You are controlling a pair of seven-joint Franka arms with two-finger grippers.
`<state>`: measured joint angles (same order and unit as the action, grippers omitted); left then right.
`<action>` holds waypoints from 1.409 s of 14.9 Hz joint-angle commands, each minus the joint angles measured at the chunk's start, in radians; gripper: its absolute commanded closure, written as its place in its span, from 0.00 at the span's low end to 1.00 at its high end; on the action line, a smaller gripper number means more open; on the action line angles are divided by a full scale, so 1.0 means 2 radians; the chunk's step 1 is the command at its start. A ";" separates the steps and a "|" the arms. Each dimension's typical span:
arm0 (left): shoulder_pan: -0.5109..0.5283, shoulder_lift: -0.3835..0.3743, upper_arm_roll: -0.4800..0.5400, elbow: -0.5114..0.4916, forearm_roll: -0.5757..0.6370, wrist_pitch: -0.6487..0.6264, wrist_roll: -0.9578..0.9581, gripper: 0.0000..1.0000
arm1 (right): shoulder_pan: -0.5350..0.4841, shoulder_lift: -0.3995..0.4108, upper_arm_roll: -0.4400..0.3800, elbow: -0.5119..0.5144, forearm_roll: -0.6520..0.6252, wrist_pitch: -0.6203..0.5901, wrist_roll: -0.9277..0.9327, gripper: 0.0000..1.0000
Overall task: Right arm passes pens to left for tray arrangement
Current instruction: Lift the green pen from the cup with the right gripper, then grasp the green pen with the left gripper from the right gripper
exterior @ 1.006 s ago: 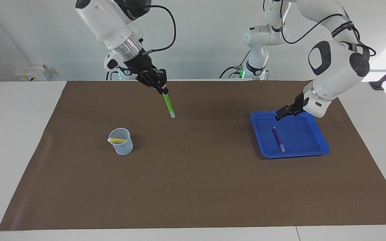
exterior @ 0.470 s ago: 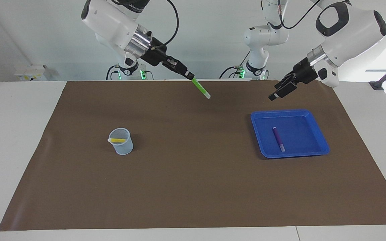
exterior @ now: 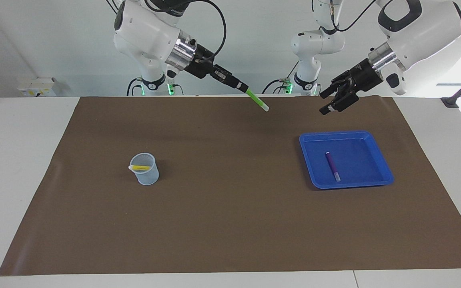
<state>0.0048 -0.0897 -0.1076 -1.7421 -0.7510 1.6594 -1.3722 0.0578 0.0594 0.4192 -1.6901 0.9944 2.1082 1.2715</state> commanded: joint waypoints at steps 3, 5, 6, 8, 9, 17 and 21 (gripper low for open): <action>-0.017 -0.010 -0.030 -0.011 -0.014 0.045 -0.137 0.00 | -0.004 0.039 0.040 0.035 0.008 0.033 0.046 1.00; -0.037 -0.010 -0.030 -0.016 -0.013 0.068 -0.171 0.00 | -0.004 0.040 0.043 0.035 0.008 0.037 0.047 1.00; -0.043 -0.016 -0.030 -0.025 -0.013 0.074 -0.177 0.00 | -0.003 0.040 0.046 0.035 0.007 0.038 0.047 1.00; -0.050 -0.026 -0.030 -0.045 -0.013 0.086 -0.178 0.00 | -0.001 0.039 0.053 0.034 0.003 0.049 0.047 1.00; -0.050 -0.030 -0.030 -0.052 -0.013 0.088 -0.179 0.00 | -0.001 0.039 0.056 0.034 0.002 0.051 0.047 1.00; -0.049 -0.046 -0.032 -0.066 -0.011 0.092 -0.191 0.20 | -0.001 0.039 0.057 0.034 -0.004 0.053 0.045 1.00; -0.051 -0.049 -0.032 -0.067 -0.009 0.091 -0.191 0.41 | -0.001 0.039 0.057 0.034 -0.009 0.052 0.045 1.00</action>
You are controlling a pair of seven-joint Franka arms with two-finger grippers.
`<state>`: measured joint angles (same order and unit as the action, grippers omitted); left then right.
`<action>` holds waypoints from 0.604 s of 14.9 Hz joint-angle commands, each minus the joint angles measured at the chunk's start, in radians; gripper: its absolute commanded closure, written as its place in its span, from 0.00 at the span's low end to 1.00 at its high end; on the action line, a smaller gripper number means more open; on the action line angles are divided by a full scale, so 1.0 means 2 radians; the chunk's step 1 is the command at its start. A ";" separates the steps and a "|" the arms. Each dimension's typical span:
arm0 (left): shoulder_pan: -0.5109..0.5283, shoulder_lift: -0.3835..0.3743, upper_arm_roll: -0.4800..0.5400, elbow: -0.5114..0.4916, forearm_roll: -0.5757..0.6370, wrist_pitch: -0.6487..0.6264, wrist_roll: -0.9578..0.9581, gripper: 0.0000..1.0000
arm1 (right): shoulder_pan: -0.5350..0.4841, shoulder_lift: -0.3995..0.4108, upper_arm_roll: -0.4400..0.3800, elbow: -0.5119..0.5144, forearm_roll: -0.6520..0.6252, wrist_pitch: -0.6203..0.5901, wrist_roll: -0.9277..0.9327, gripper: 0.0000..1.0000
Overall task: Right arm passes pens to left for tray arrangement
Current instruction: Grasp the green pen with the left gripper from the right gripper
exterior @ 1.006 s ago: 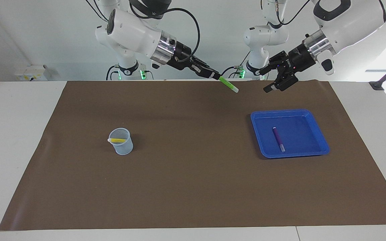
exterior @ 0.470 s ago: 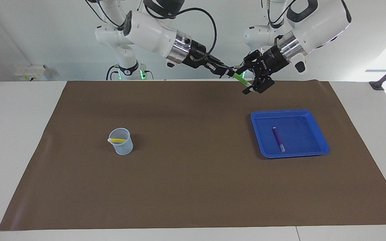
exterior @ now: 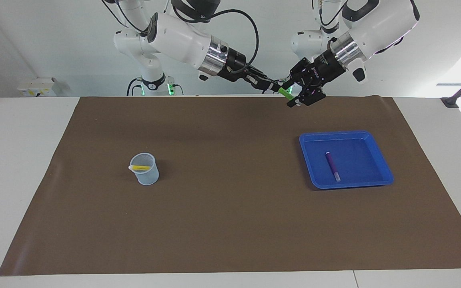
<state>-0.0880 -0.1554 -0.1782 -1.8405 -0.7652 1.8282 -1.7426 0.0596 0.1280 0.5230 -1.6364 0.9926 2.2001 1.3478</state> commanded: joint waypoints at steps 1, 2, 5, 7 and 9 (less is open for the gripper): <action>-0.004 -0.017 0.002 -0.018 -0.001 0.005 -0.006 0.42 | -0.001 0.005 0.005 0.008 -0.009 0.006 0.006 1.00; -0.004 -0.017 0.003 -0.018 -0.001 0.005 -0.006 0.44 | -0.001 0.005 0.005 0.008 -0.009 0.006 0.006 1.00; -0.002 -0.020 0.003 -0.018 -0.001 0.004 -0.006 0.57 | -0.001 0.005 0.005 0.008 -0.009 0.006 0.006 1.00; -0.002 -0.020 0.002 -0.019 0.000 0.004 -0.006 0.76 | -0.001 0.005 0.005 0.008 -0.014 0.006 0.006 1.00; -0.002 -0.020 0.003 -0.020 0.000 0.004 -0.003 1.00 | -0.001 0.005 0.005 0.007 -0.014 0.006 0.006 1.00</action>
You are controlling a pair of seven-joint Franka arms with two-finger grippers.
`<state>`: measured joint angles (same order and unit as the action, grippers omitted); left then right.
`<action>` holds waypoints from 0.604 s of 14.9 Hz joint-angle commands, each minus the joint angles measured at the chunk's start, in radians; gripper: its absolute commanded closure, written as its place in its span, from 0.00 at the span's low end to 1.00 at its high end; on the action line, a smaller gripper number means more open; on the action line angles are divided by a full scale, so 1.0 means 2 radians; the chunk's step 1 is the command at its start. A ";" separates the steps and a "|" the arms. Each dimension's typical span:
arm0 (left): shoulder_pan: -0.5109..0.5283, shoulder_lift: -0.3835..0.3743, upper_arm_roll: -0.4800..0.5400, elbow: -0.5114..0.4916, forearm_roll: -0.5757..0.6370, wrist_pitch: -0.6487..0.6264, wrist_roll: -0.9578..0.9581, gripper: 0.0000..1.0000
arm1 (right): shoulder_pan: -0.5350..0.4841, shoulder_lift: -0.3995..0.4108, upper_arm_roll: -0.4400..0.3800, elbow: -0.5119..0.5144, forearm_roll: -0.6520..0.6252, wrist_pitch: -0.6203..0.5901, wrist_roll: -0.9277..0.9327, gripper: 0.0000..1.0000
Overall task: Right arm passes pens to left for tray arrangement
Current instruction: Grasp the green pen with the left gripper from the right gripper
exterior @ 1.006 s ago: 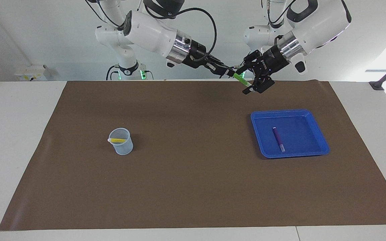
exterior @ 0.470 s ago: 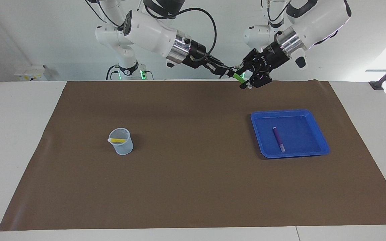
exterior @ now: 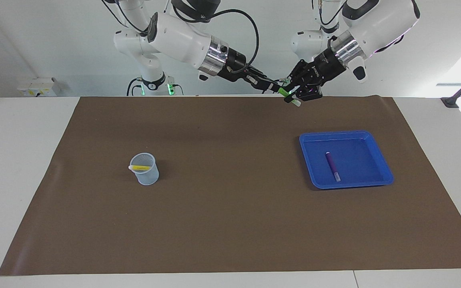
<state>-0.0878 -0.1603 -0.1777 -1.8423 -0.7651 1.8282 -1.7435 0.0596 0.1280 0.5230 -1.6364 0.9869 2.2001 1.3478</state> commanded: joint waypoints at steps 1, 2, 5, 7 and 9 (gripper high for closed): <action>-0.001 -0.018 0.003 -0.019 0.000 0.005 0.000 1.00 | -0.001 0.005 0.005 0.007 -0.011 0.006 0.006 1.00; -0.001 -0.018 0.003 -0.019 0.000 0.006 0.000 1.00 | -0.001 0.005 0.005 0.007 -0.011 0.006 0.006 1.00; 0.002 -0.017 0.003 -0.019 0.000 0.006 -0.002 1.00 | -0.001 0.005 0.005 0.007 -0.011 0.006 0.006 1.00; 0.002 -0.017 0.003 -0.019 0.000 0.007 -0.005 1.00 | -0.001 0.005 0.005 0.007 -0.012 0.006 0.006 1.00; 0.002 -0.017 0.003 -0.019 0.000 0.008 -0.004 1.00 | -0.001 0.005 0.005 0.008 -0.015 0.006 0.006 0.67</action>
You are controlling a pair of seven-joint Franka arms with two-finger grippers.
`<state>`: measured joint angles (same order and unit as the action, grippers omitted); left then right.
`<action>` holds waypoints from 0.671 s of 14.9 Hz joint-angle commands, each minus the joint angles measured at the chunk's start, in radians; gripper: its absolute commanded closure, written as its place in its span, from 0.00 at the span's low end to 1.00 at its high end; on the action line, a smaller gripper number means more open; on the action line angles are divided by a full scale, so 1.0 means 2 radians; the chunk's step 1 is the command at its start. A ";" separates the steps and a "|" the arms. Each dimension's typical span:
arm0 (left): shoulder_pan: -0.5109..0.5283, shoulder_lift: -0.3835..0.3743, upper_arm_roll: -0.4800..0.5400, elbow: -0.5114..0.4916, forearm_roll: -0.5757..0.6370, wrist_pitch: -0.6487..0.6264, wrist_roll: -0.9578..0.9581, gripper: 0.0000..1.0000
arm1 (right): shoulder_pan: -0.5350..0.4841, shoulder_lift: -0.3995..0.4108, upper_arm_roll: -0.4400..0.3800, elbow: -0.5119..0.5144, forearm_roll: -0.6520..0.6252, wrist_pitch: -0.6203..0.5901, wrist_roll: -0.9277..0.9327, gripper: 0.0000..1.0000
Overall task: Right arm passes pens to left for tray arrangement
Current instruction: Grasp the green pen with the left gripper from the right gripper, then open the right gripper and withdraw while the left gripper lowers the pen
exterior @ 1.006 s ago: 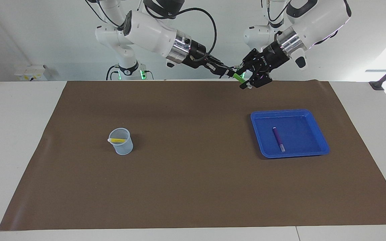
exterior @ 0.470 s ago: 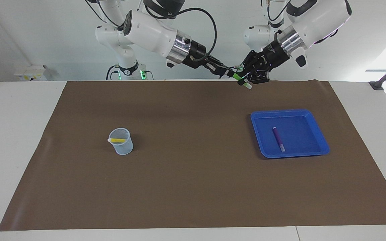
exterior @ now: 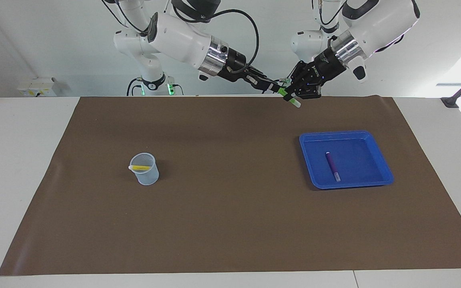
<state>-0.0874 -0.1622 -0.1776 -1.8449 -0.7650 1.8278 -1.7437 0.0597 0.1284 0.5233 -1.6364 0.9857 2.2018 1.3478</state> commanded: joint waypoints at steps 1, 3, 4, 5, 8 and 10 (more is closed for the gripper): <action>0.002 -0.016 0.003 -0.018 0.000 0.009 -0.006 1.00 | -0.001 0.005 0.004 0.007 -0.023 0.005 0.006 0.30; 0.002 -0.016 0.003 -0.018 0.000 0.010 -0.006 1.00 | -0.001 0.005 0.004 0.007 -0.037 0.005 0.006 0.14; 0.002 -0.016 0.003 -0.018 0.000 0.011 -0.005 1.00 | -0.001 0.005 0.004 0.007 -0.043 0.005 0.005 0.11; 0.002 -0.016 0.004 -0.018 0.000 0.013 0.000 1.00 | -0.001 0.004 0.004 0.008 -0.058 0.004 0.005 0.08; 0.019 -0.016 0.004 -0.018 0.001 0.012 0.047 1.00 | -0.001 -0.002 0.004 0.001 -0.165 -0.006 0.003 0.00; 0.035 -0.018 0.004 -0.029 0.012 0.010 0.113 1.00 | -0.001 -0.008 0.001 -0.009 -0.233 -0.022 0.001 0.00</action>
<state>-0.0500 -0.1625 -0.1683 -1.8506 -0.7575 1.8402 -1.6265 0.0605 0.1277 0.5252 -1.6358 0.6215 2.1838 1.3477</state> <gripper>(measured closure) 0.833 0.000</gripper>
